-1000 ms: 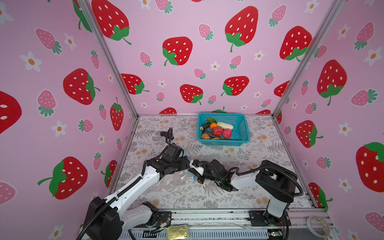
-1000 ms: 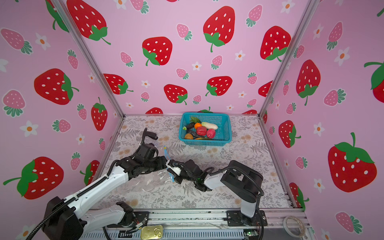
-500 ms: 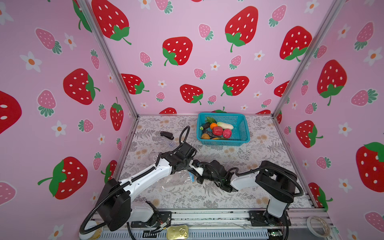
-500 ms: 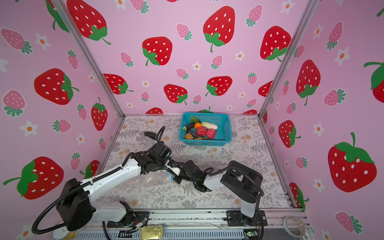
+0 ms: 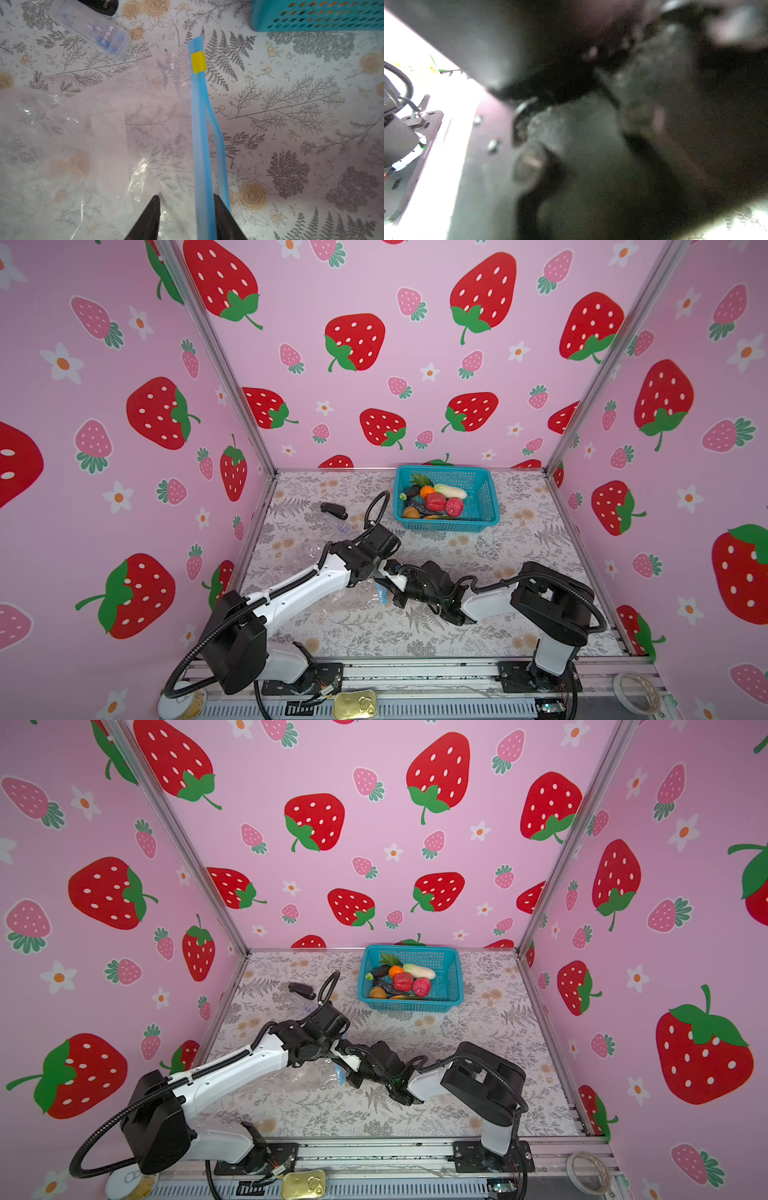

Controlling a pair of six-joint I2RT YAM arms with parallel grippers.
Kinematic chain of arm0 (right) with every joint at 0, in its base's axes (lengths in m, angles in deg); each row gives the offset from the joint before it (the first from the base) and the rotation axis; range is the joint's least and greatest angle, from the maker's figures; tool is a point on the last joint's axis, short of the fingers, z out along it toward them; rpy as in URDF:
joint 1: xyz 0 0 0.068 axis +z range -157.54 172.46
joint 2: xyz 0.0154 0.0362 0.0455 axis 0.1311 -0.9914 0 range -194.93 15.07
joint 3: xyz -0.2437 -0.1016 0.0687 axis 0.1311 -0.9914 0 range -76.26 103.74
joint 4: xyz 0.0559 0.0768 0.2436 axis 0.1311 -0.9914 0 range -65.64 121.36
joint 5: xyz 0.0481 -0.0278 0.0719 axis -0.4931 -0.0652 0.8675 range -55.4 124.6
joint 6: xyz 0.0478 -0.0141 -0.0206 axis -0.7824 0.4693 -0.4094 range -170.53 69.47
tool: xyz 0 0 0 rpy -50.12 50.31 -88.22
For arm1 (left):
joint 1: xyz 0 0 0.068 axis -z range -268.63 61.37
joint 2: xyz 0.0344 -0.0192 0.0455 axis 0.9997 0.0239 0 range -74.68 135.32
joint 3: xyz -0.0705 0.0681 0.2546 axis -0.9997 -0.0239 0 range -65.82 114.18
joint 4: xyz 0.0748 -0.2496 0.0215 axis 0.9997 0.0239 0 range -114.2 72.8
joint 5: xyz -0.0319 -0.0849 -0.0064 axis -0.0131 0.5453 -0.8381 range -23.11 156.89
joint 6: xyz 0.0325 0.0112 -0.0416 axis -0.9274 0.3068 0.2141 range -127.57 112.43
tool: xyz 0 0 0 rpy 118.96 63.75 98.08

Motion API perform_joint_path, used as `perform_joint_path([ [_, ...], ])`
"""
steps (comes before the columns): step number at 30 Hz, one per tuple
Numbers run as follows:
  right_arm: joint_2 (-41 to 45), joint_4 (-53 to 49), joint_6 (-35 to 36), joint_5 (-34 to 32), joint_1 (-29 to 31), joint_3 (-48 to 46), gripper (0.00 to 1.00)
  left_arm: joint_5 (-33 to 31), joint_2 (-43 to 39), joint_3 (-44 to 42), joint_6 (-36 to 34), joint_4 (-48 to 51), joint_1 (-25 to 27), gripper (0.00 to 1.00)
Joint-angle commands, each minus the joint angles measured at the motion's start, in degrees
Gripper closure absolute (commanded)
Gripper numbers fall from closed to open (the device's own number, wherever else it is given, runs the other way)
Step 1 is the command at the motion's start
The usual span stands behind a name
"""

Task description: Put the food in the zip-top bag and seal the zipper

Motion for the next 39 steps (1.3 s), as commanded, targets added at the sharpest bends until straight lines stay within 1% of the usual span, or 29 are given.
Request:
perform_joint_path([
  [1,-0.81,2.31,-0.35,-0.21,0.43,-0.79,1.0,-1.97,-0.4,2.44,0.48,1.8,0.32,0.61],
  [4,-1.07,2.49,-0.35,-0.27,0.43,-0.77,1.0,-1.92,-0.23,2.74,0.4,1.8,0.32,0.7],
  [8,-1.24,2.62,-0.42,-0.24,0.43,-0.55,1.0,-1.92,0.21,3.59,0.13,2.4,0.33,0.74],
  [33,-1.07,2.78,-1.67,-0.06,0.43,-0.7,1.0,-0.6,-0.45,4.03,0.97,2.43,0.69,0.83],
  [38,-0.5,2.8,-2.28,-0.09,0.43,-1.21,1.0,-0.51,-0.56,3.85,1.18,2.07,0.69,0.83],
  [39,-0.25,2.74,-2.45,-0.22,0.43,-1.34,0.99,-0.51,-0.56,3.83,1.18,2.07,0.69,0.83],
])
